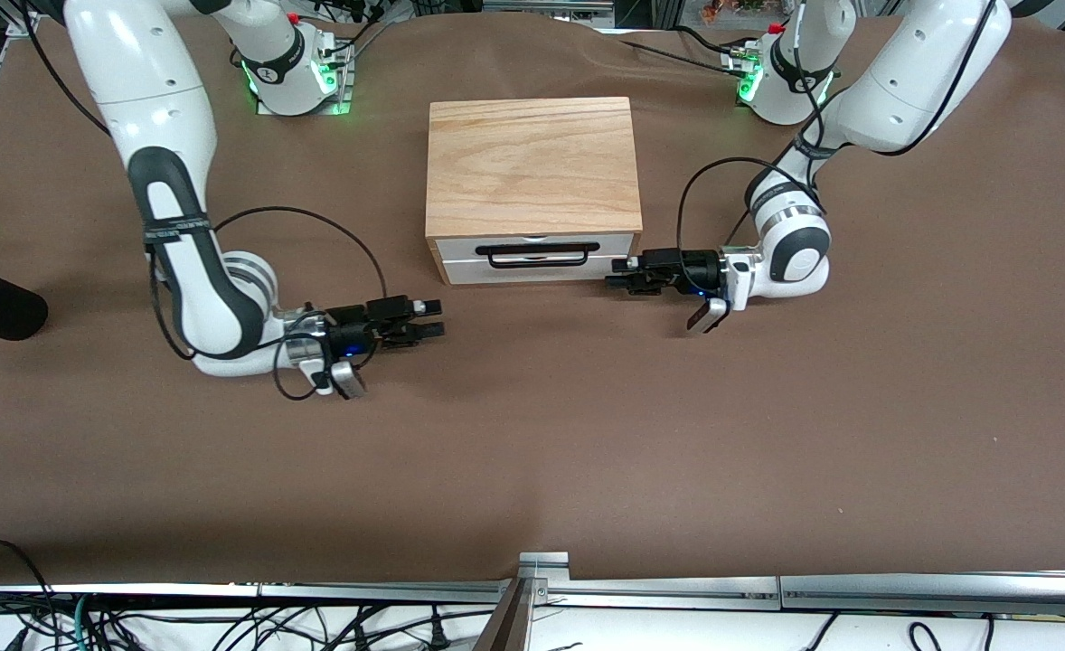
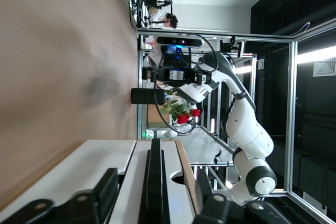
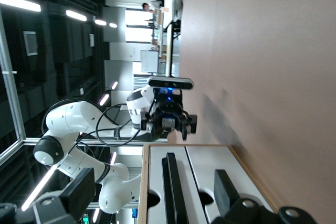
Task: Pull top drawer with both arms simultaneously
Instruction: 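Close the left gripper and the right gripper on the black handle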
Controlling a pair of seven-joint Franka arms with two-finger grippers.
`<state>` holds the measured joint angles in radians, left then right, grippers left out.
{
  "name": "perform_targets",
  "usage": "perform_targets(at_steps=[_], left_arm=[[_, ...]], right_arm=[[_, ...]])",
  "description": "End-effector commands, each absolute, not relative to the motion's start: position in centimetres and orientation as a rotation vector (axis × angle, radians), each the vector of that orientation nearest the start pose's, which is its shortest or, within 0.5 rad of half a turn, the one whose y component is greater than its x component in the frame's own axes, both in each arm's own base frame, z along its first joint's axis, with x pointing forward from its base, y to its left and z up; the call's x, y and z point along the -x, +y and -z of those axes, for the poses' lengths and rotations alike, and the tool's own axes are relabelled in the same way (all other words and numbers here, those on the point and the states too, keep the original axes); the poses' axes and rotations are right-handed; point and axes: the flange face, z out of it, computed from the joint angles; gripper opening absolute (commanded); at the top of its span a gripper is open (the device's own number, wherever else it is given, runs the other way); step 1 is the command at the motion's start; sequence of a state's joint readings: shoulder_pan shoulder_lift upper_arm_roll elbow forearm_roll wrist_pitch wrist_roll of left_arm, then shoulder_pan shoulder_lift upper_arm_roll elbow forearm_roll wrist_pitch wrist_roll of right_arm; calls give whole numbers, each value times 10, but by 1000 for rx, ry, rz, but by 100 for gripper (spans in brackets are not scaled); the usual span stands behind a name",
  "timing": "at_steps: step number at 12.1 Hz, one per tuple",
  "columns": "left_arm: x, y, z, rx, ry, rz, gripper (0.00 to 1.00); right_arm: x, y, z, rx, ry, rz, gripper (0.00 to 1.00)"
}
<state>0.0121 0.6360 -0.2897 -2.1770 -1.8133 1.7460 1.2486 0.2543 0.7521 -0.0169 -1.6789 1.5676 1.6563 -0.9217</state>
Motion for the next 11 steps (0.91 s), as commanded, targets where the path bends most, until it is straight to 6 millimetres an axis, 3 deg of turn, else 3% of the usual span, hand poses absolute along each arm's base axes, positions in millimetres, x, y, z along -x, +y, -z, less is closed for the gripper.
perform_targets(at_steps=[1, 6, 11], left_arm=[[-471, -252, -136, -1473, 74, -27, 66], [-453, -270, -132, -1557, 53, -4, 66], [-448, -273, -155, -1589, 25, -13, 61]], right_arm=[[-599, 275, -183, 1592, -221, -60, 100], [-560, 296, -157, 1578, -257, -118, 100], [-533, 314, -144, 1561, -282, -152, 100]])
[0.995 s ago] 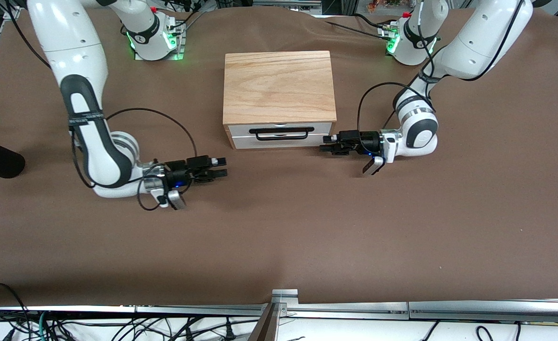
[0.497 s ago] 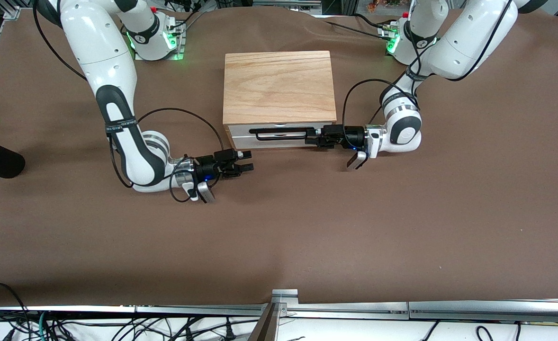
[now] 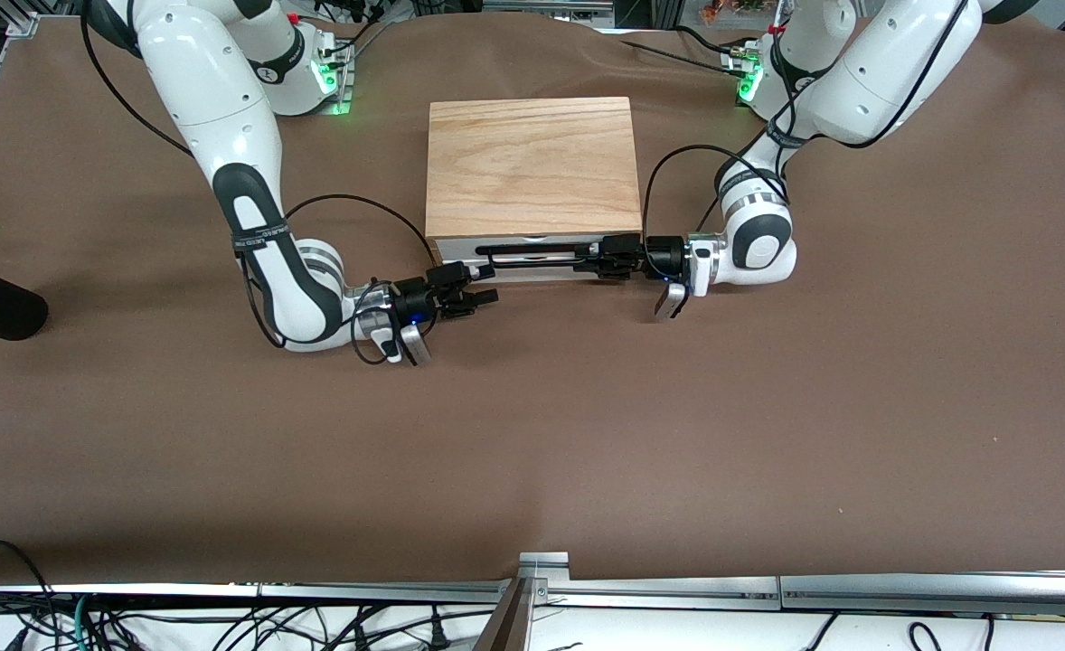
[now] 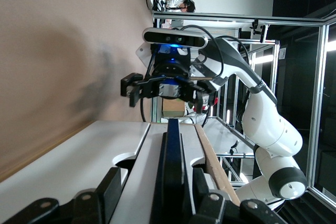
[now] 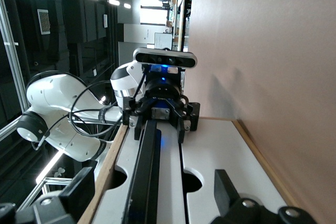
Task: Pull top drawer with both arms simultaneously
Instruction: 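Close the left gripper and the right gripper on the black handle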
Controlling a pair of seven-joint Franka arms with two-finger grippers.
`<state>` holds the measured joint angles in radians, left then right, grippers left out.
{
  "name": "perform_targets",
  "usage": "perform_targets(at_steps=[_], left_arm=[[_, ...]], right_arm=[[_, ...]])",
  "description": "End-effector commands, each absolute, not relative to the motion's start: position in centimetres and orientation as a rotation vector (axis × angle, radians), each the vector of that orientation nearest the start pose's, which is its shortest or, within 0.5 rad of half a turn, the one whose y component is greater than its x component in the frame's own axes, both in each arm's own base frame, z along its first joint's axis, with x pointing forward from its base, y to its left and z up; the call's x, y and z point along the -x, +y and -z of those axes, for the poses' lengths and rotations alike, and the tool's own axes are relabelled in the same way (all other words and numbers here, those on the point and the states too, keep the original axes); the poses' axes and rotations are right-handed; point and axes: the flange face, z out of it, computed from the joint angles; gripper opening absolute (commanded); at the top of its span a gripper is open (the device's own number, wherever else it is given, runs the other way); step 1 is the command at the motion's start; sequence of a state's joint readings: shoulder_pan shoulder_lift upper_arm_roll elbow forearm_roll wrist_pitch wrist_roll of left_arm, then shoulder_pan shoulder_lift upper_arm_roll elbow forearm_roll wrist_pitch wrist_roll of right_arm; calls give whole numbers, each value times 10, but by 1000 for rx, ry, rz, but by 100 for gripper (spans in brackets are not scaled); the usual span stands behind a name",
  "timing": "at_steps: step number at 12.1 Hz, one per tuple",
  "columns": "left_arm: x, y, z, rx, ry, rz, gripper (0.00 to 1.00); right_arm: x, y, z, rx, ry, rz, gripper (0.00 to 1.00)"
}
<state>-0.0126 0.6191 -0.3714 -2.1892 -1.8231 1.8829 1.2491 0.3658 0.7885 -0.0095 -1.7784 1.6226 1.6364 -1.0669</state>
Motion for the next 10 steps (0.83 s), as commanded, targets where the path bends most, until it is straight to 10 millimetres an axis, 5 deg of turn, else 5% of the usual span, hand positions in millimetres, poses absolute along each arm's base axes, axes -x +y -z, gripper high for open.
perform_targets(at_steps=[1, 3, 5, 10], left_arm=[[-451, -272, -160, -1589, 18, -22, 60], [-450, -272, -161, -1589, 16, -24, 55], [-448, -272, -159, -1592, 7, -26, 39], [-445, -271, -154, -1594, 13, -17, 19]], right_arm=[[-531, 315, -144, 1561, -280, -155, 100], [-530, 317, -144, 1556, -281, -158, 97], [-529, 318, -145, 1554, -281, -161, 82], [-517, 322, -146, 1543, -279, -184, 81]])
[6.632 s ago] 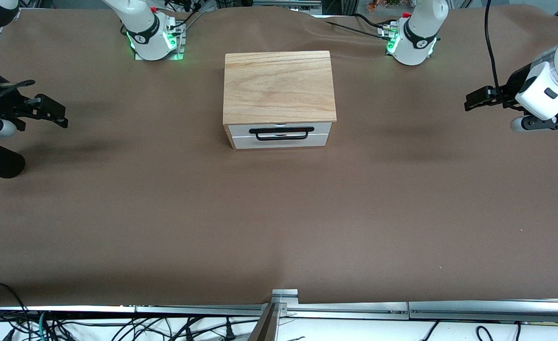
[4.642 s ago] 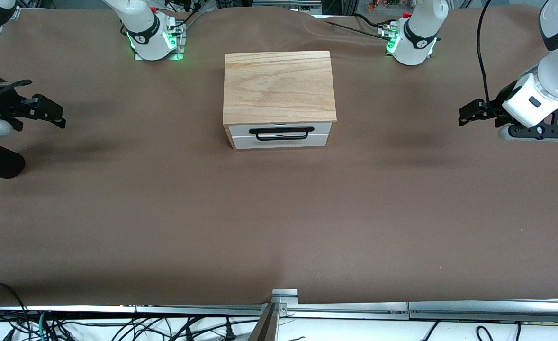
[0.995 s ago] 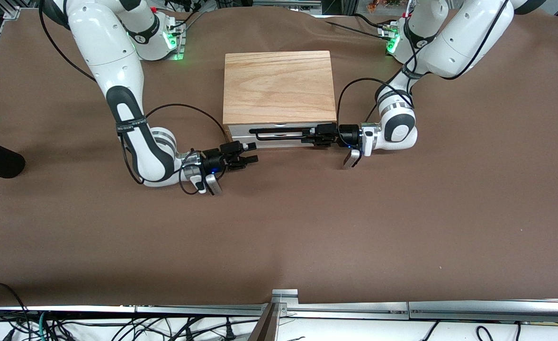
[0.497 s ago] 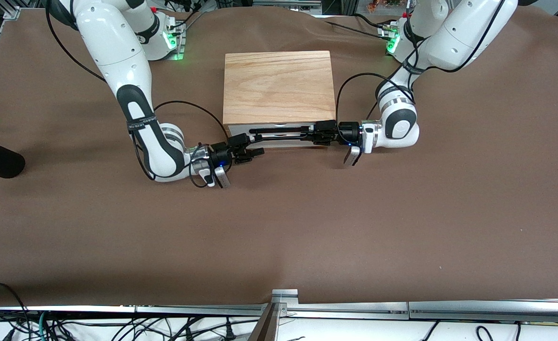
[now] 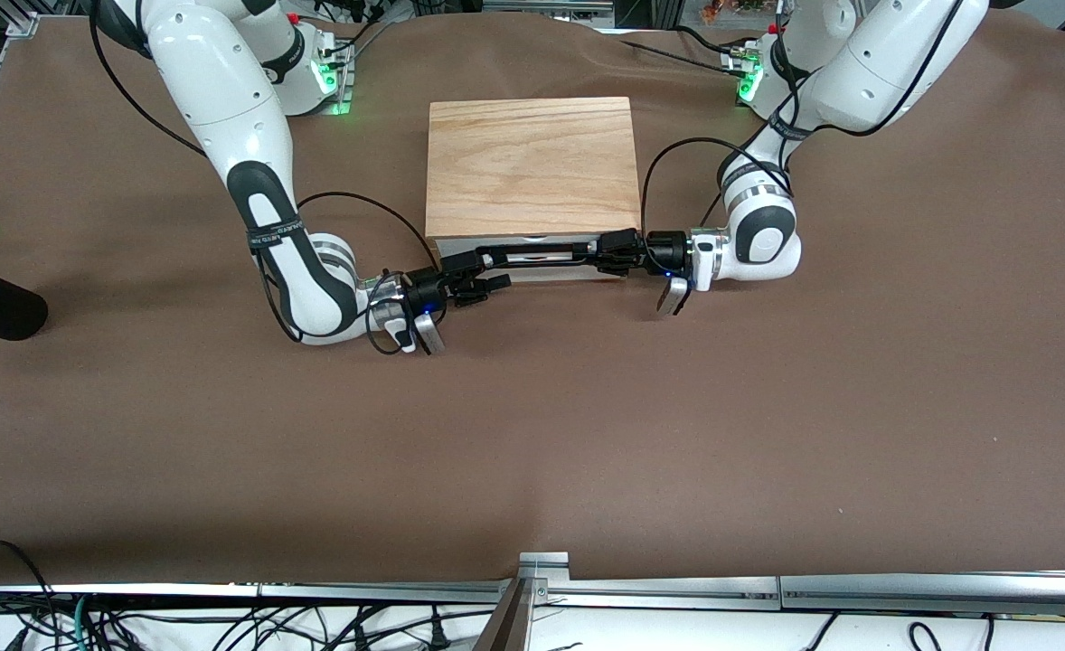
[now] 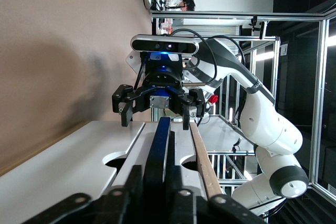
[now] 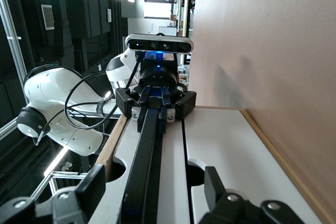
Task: Pull top drawer with both arms simultaneously
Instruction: 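Close the left gripper and the right gripper on the black handle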
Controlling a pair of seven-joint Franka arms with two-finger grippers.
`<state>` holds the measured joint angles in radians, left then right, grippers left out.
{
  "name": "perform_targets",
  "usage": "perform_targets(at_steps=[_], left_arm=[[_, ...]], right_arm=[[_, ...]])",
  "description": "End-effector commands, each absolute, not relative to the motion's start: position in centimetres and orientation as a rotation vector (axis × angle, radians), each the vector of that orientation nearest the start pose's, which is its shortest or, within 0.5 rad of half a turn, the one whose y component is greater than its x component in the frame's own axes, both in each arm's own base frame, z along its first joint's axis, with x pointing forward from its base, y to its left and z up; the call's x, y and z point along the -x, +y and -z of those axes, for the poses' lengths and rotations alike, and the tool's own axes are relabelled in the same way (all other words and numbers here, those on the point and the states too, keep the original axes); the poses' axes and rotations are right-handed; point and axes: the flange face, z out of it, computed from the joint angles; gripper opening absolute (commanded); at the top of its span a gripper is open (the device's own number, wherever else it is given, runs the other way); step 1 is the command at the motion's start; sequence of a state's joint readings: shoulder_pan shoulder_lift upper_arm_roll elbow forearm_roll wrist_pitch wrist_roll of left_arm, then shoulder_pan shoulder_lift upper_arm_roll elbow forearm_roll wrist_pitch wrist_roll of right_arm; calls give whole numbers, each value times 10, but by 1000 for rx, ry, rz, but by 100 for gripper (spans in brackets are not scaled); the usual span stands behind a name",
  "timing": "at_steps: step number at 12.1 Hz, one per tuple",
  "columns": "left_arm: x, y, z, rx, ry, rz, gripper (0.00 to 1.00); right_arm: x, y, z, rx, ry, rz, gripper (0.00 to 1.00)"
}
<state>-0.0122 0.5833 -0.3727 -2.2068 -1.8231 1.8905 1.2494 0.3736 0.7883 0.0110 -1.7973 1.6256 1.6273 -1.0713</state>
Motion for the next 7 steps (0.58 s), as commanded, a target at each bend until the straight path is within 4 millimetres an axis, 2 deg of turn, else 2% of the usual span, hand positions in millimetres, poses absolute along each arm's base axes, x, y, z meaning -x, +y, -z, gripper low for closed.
perform_targets(at_steps=[1, 2, 4, 7], left_arm=[[-445, -271, -153, -1593, 14, -17, 15], [-443, -270, -151, -1594, 19, -14, 7], [-443, -270, -148, -1593, 24, -9, 1], [-442, -270, -147, -1593, 25, -8, 0]], right_arm=[[-516, 322, -146, 1537, -284, -181, 74], [-514, 322, -148, 1532, -291, -177, 65], [-514, 322, -155, 1523, -297, -175, 46], [-516, 321, -159, 1519, -300, -172, 46]])
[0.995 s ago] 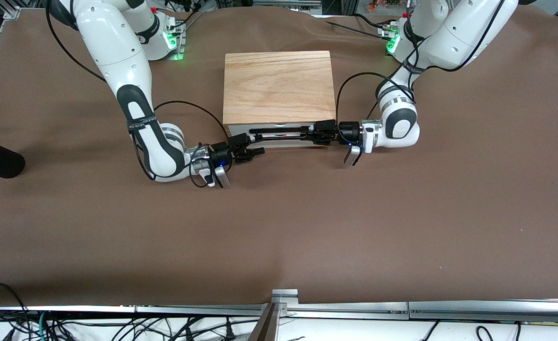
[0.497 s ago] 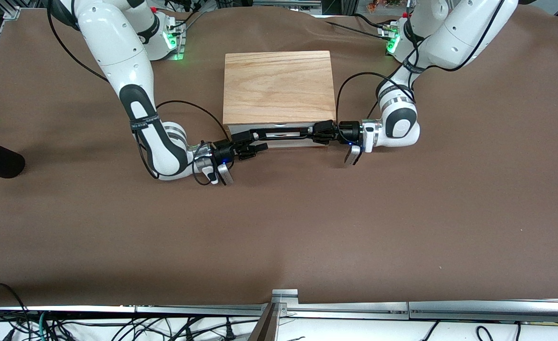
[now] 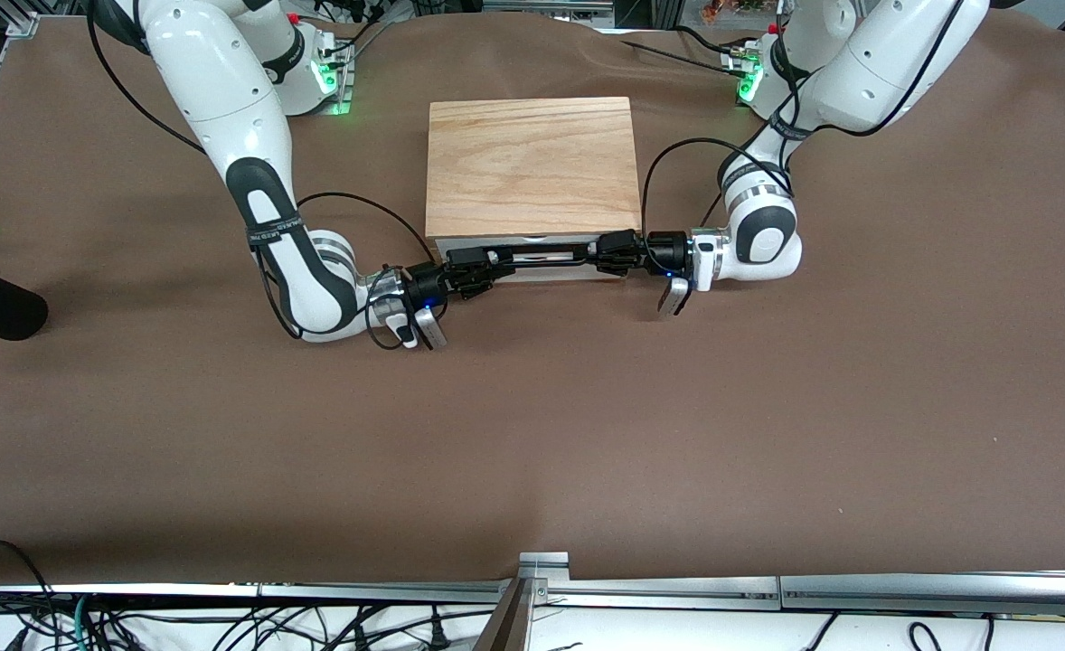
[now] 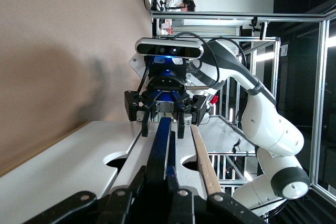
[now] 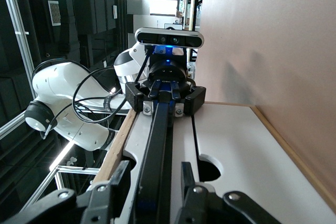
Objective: Pull top drawer with both arms simultaneously
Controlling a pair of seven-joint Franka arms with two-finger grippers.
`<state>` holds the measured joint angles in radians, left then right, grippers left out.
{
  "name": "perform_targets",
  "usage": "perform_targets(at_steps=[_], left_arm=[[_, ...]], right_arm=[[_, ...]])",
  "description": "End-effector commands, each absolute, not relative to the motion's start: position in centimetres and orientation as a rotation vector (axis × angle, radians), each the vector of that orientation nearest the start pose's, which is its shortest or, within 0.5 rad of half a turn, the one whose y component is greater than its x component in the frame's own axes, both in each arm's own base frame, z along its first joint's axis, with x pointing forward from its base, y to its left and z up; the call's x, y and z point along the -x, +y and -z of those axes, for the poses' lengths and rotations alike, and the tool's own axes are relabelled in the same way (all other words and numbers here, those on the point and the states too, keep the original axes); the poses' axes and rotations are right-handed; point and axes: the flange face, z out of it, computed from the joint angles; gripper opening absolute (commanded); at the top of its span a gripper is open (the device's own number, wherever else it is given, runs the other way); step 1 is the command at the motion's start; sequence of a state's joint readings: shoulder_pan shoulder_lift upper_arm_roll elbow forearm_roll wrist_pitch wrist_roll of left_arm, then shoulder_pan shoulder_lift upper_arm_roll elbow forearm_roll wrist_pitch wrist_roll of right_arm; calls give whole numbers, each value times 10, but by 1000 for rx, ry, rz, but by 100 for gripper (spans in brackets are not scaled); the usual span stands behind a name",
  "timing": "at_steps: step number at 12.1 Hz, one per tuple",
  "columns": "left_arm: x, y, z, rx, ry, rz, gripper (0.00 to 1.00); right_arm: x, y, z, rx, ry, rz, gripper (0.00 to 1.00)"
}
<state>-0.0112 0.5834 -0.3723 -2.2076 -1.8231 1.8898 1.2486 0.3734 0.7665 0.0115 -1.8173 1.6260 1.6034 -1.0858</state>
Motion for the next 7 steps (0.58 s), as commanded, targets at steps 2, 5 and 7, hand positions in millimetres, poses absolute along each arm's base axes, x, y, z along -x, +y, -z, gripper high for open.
perform_targets(at_steps=[2, 5, 7], left_arm=[[-443, -270, -147, -1593, 24, -7, 0], [-442, -270, -146, -1594, 24, -5, 0], [-441, -270, -145, -1594, 27, -1, 0]], right_arm=[[-516, 319, -159, 1519, -298, -172, 40], [-517, 318, -159, 1518, -295, -169, 32], [-517, 317, -159, 1518, -296, -168, 28]])
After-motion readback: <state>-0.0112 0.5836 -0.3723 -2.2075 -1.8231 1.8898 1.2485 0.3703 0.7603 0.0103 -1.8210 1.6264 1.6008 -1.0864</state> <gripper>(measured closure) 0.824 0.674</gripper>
